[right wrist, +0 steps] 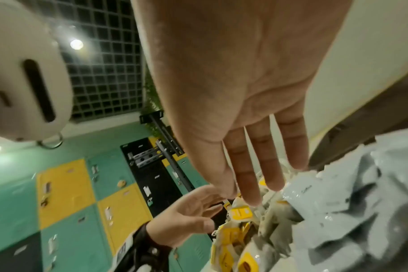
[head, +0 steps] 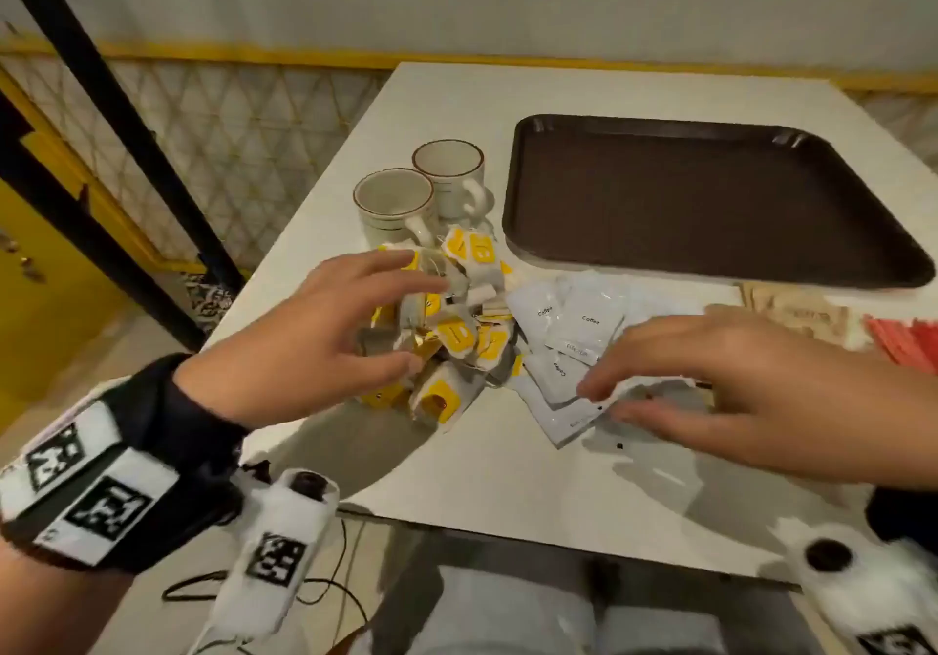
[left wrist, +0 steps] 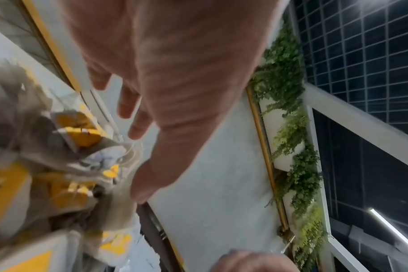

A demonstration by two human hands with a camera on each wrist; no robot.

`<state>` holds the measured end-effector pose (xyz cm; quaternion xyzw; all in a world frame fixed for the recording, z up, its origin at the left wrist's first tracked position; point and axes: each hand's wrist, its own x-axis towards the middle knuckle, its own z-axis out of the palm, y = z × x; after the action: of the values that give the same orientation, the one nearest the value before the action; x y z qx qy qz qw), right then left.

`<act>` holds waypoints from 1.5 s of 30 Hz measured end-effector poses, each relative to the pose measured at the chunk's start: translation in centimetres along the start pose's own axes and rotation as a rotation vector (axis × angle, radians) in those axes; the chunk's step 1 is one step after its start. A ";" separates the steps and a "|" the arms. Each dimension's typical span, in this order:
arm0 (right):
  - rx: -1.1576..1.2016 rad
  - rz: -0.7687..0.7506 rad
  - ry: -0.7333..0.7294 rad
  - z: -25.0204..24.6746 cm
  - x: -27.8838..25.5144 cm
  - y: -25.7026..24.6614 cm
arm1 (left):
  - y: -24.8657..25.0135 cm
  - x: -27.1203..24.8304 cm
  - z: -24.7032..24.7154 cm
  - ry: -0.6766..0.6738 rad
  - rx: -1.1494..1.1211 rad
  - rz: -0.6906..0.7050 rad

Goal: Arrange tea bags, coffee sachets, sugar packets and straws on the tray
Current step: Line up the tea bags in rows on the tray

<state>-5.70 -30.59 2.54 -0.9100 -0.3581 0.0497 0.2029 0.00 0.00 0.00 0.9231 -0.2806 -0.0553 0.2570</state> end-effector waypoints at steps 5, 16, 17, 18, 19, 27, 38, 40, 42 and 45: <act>0.127 0.046 0.053 3.0 4.1 1.5 | -0.4 2.5 1.7 -0.130 0.090 0.011; 0.009 0.031 -0.056 4.4 8.2 1.5 | -0.5 4.5 2.1 0.005 0.074 0.026; 0.014 0.029 -0.079 3.7 8.2 1.5 | -0.4 4.6 1.9 0.001 0.059 0.020; 0.031 0.025 -0.119 3.0 8.2 1.4 | -0.4 4.7 1.8 -0.004 0.043 0.010; 0.052 0.014 -0.163 2.1 8.4 1.4 | -0.4 4.8 1.7 -0.006 0.024 0.005; -0.207 0.166 -0.320 0.5 12.5 1.9 | -0.2 4.9 0.7 0.066 -0.146 -0.067; -0.290 0.168 -0.371 1.9 16.0 2.9 | -0.8 4.1 0.5 0.199 -0.178 -0.116; -0.272 0.150 -0.350 1.7 16.2 2.8 | -0.7 4.2 0.7 0.237 -0.171 -0.102; -0.236 0.136 -0.322 1.6 16.4 3.0 | -0.8 4.4 0.8 0.280 -0.185 -0.091; -0.183 0.102 -0.189 1.2 16.5 3.4 | -0.9 4.6 0.8 0.349 -0.218 -0.099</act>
<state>8.37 -21.34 0.92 -0.9331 -0.3317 0.1124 0.0816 4.14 -2.24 -0.93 0.8981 -0.1782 0.0629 0.3971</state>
